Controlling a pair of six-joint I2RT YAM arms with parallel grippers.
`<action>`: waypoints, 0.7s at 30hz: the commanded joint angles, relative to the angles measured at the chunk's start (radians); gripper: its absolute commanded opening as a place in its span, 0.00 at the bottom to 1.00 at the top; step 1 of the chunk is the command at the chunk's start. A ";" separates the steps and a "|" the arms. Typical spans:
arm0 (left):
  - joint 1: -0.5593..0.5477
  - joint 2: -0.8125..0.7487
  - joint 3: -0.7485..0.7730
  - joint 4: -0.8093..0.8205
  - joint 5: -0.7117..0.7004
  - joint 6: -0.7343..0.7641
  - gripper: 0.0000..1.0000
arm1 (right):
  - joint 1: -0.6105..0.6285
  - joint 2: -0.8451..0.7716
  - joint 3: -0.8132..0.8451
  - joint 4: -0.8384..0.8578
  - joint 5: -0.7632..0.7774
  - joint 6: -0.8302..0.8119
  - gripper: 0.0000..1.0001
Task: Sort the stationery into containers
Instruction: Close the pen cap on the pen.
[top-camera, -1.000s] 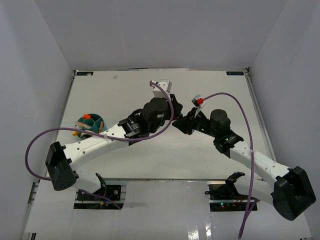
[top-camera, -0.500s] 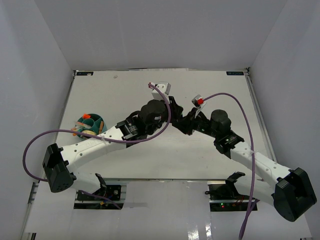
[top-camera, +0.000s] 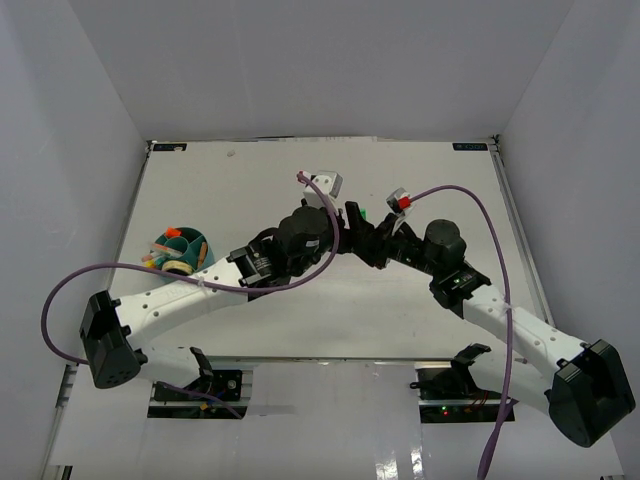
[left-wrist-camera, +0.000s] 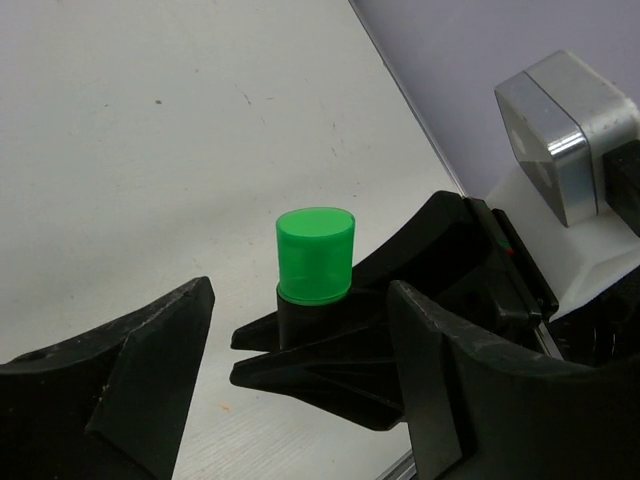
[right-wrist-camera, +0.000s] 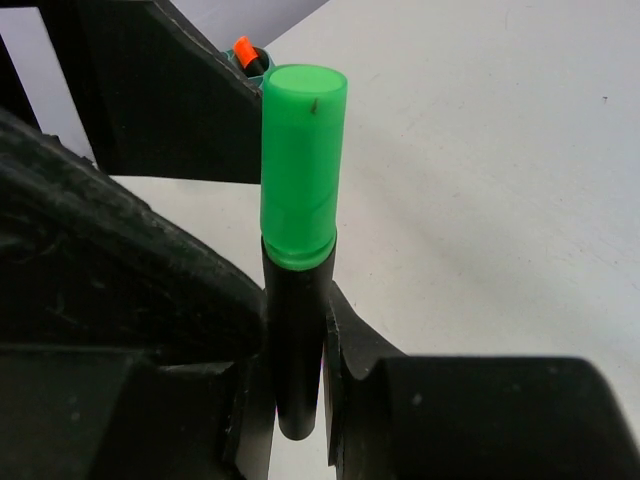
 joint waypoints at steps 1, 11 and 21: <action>-0.004 -0.053 -0.006 -0.011 0.000 0.014 0.82 | -0.001 -0.022 0.017 0.057 0.011 -0.012 0.08; -0.001 -0.128 -0.055 0.009 0.003 0.080 0.98 | -0.001 -0.034 0.016 0.029 0.001 -0.043 0.08; 0.296 -0.354 -0.213 0.179 0.510 0.205 0.96 | -0.047 0.030 0.097 -0.018 -0.232 -0.095 0.08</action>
